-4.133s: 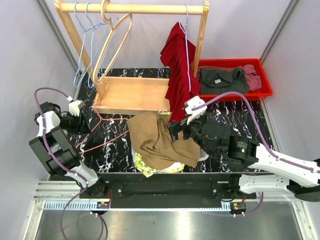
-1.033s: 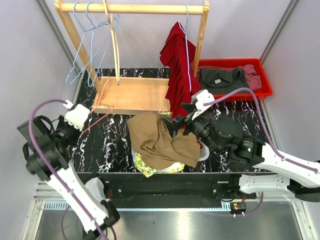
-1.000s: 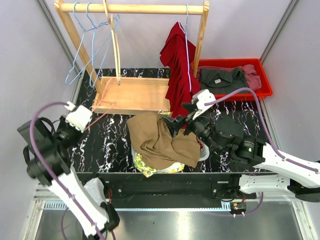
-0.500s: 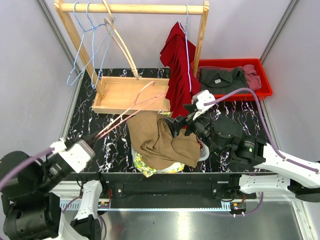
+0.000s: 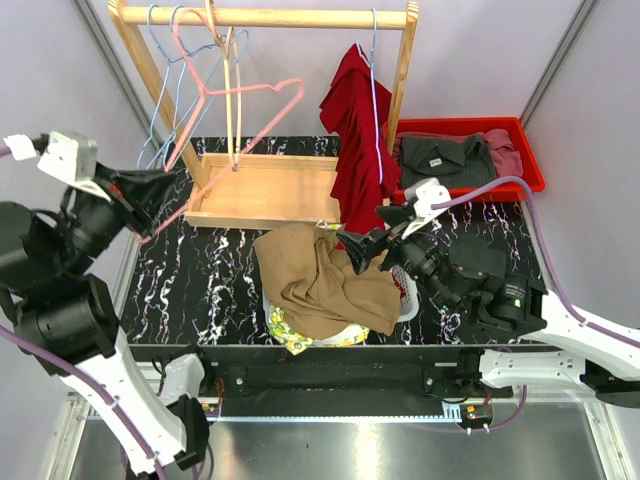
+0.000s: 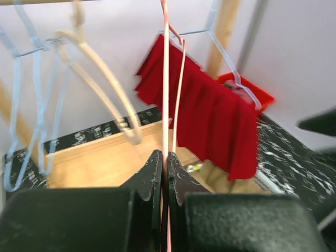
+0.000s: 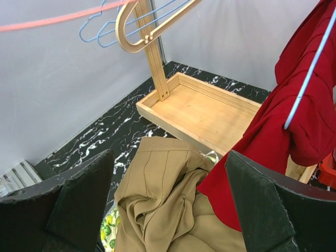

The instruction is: Remove the skirt from the hanger

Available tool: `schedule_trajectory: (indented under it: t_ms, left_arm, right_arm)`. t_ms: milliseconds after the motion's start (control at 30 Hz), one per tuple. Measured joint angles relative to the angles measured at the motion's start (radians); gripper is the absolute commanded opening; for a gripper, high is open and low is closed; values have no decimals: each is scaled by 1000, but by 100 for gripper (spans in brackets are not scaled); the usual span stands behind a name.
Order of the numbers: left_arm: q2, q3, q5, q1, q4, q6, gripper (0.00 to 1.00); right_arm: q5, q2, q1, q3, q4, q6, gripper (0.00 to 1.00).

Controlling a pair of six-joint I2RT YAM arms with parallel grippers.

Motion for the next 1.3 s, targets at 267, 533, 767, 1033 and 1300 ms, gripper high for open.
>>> schedule_trajectory:
  t_ms: [267,533,767,1033,1300]
  left_arm:
    - [145,104,-324,-185,-78,47,0]
    - [342,167,-822,-731,-100,90,0]
    - [524,287,-1130,-850,-155,148,0]
    - [525,266,-1216,-878,-48,166,0]
    - [467,173,-1226,-897,34,166,0]
  right_arm:
    - [0,94,0,42,6,-24,94]
    - [9,116,0,56,16,-35,95]
    - [30,116,1,56,16,-42,95]
    - [37,135,1,56,16,-43,96]
    - [43,139,1,56,16,-43,96]
